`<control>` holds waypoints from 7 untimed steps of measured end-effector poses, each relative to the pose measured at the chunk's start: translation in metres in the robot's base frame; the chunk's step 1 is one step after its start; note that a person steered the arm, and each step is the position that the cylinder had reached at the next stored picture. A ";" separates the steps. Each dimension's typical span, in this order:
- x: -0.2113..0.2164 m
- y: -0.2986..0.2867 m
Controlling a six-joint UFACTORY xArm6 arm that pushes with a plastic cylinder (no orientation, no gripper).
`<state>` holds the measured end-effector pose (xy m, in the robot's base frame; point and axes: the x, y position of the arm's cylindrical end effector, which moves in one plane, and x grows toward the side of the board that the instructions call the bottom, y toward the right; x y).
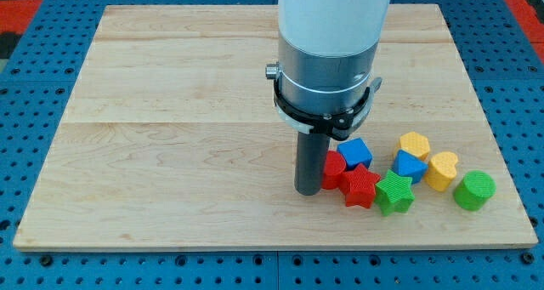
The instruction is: Move the green circle up a bit
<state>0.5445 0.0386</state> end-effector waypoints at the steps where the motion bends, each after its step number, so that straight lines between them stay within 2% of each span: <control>1: 0.019 -0.012; 2: 0.027 0.008; 3: 0.040 0.053; 4: 0.064 0.064; 5: 0.073 0.072; 7: 0.072 0.146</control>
<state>0.6161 0.1843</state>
